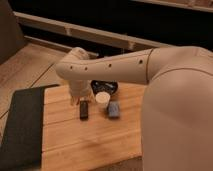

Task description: Place the pepper in the ceramic bowl

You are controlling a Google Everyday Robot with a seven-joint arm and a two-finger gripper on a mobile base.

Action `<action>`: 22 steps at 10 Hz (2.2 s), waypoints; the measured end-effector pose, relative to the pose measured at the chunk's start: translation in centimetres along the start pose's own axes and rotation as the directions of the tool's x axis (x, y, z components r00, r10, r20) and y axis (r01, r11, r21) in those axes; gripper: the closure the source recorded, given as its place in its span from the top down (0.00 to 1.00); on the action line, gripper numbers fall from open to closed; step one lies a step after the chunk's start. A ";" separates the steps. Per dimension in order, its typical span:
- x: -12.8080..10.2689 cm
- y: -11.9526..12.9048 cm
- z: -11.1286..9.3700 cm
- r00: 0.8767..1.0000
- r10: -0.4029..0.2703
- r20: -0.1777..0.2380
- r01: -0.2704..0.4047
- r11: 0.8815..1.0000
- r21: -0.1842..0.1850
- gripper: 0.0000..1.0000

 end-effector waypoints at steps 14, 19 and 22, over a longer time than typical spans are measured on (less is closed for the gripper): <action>-7.7 0.0 2.3 0.972 -0.175 0.155 0.178 0.984 -0.005 0.65; -11.5 -0.3 6.8 0.932 -0.317 0.177 0.341 0.932 -0.127 0.65; -12.0 0.0 8.2 0.913 -0.376 0.156 0.398 0.906 -0.147 0.65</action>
